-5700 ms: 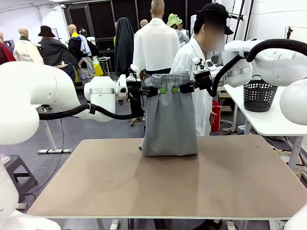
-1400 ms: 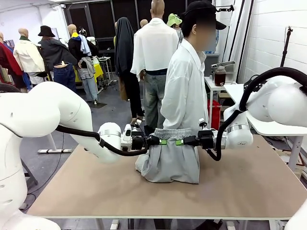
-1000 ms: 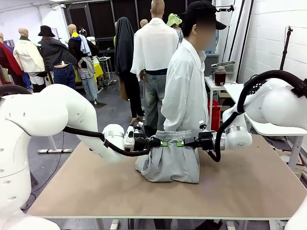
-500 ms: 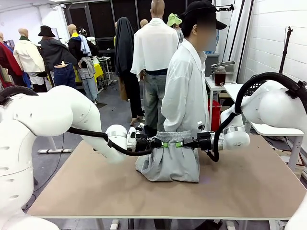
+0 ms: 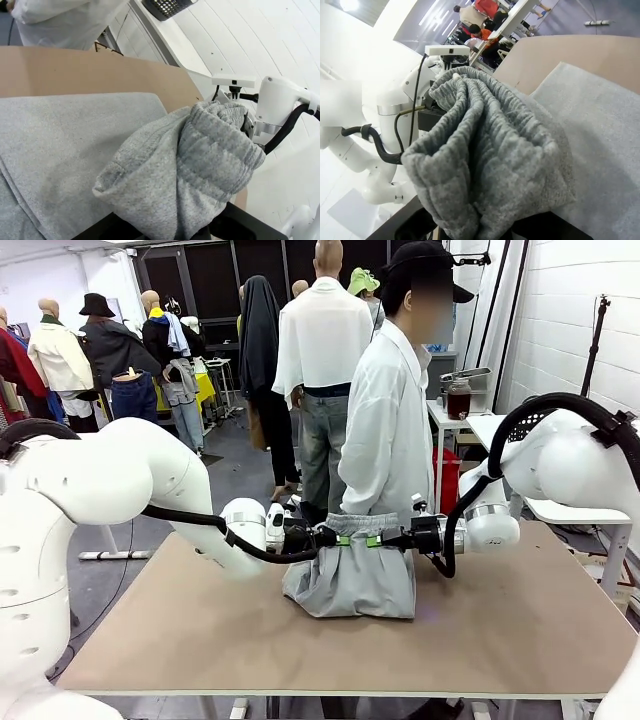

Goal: Fold the training pants.
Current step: Fold the Training pants in half.

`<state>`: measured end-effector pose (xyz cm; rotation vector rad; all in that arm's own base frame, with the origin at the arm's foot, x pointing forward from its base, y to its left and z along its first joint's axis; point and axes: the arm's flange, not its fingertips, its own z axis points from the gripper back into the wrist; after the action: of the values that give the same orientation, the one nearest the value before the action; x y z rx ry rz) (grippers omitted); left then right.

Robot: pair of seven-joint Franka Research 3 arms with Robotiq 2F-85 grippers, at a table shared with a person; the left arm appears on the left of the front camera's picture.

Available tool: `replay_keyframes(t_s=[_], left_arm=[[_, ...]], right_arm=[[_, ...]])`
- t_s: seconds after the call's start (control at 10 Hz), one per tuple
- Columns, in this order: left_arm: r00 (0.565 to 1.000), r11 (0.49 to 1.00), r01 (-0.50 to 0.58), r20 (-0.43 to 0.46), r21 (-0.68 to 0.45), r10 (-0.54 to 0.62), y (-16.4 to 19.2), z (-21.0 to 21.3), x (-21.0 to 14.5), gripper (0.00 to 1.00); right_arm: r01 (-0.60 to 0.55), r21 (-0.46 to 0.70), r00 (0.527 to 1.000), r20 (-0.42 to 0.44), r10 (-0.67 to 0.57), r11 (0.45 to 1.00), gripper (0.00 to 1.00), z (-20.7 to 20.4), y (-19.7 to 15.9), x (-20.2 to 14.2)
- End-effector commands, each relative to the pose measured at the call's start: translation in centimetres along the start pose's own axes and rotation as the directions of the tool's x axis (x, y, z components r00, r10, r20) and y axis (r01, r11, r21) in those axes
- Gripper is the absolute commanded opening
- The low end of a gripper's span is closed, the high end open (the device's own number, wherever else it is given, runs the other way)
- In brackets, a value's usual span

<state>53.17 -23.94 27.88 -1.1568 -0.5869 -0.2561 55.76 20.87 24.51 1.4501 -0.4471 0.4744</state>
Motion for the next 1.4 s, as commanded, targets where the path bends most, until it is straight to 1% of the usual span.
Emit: replay_keyframes(t_s=[0.0, 0.3, 0.6, 0.8, 1.3], left_arm=[[0.997, 0.995, -0.071, 0.014, 0.07, 0.07, 1.1, -0.4, 1.3, 0.0], [0.992, 0.986, -0.126, 0.01, 0.105, 0.126, 2.8, -1.2, 1.9, 0.0], [0.985, 0.977, -0.172, 0.006, 0.124, 0.173, 4.0, -1.3, 2.0, 0.0], [0.982, 0.973, -0.189, -0.001, 0.135, 0.191, 3.9, -1.1, 1.9, 0.0], [0.98, 0.972, -0.199, 0.014, 0.128, 0.199, 4.7, -0.6, 2.1, 0.0]], right_arm=[[0.05, -0.024, 0.999, 0.013, -0.049, 0.998, 0.0, -0.2, -1.7, 1.0], [0.063, -0.036, 0.998, 0.018, -0.063, 0.997, 0.0, -0.6, -2.4, 1.5], [0.131, -0.085, 0.991, 0.037, -0.129, 0.988, 0.0, -0.3, -3.5, 1.6], [0.179, -0.109, 0.984, 0.043, -0.175, 0.978, 0.0, 0.0, -4.0, 1.6], [0.201, -0.131, 0.979, 0.055, -0.195, 0.971, 0.0, 0.1, -4.7, 1.9]])
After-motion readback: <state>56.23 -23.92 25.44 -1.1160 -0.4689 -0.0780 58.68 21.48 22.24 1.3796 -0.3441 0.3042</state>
